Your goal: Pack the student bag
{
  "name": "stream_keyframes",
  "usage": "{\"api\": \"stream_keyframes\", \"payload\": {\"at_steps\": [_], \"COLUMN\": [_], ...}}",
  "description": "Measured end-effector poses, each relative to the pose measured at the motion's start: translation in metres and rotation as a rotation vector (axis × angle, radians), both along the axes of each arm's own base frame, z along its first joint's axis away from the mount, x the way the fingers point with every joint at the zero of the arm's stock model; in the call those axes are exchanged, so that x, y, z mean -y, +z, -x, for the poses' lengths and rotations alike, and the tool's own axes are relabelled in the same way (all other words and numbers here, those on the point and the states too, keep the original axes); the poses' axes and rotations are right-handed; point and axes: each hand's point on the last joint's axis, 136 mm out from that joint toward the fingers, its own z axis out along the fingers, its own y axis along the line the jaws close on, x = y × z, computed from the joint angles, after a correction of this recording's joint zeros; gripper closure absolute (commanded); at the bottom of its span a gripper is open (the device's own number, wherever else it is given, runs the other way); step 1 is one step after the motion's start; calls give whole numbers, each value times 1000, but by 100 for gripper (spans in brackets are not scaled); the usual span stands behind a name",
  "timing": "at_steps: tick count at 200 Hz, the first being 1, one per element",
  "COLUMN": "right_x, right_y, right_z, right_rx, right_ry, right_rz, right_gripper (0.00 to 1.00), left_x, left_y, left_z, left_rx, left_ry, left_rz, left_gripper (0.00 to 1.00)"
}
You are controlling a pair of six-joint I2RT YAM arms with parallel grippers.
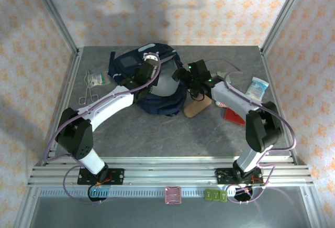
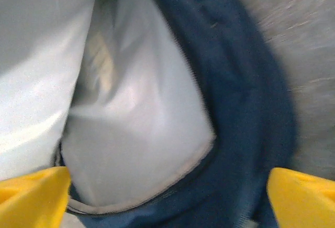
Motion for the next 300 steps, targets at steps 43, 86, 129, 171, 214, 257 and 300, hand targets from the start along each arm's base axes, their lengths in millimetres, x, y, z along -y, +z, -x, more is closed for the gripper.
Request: {"api": "stream_keyframes", "payload": {"at_steps": [43,86,129,171,214,257,300], "right_x": [45,71,64,56,56,65,63], "right_y": [-21,-60,-99,-128,-139,-139,-119], "right_z": [39,73,78,76,79,88,83], "right_rx": [-137,-301,-405,-467,-492,-474,-374], "right_ry": [-118,-204,-212,-206,-204,-184,-83], "right_rz": [123,208,254,282,294,318,338], "right_gripper": [0,0,0,5,32,74,77], "left_x": [-10,-10,-8,-7,-5,-2,-1], "left_y": [0,-2,-5,-7,-8,-9,0], "left_z": [2,4,4,7,7,7,10], "left_rx": [-1,0,-3,-5,-10,-14,-4], "left_ry": [12,12,4,4,-6,-12,-29], "left_rz": [16,36,54,74,86,102,124], "left_gripper": [100,100,100,100,100,100,100]}}
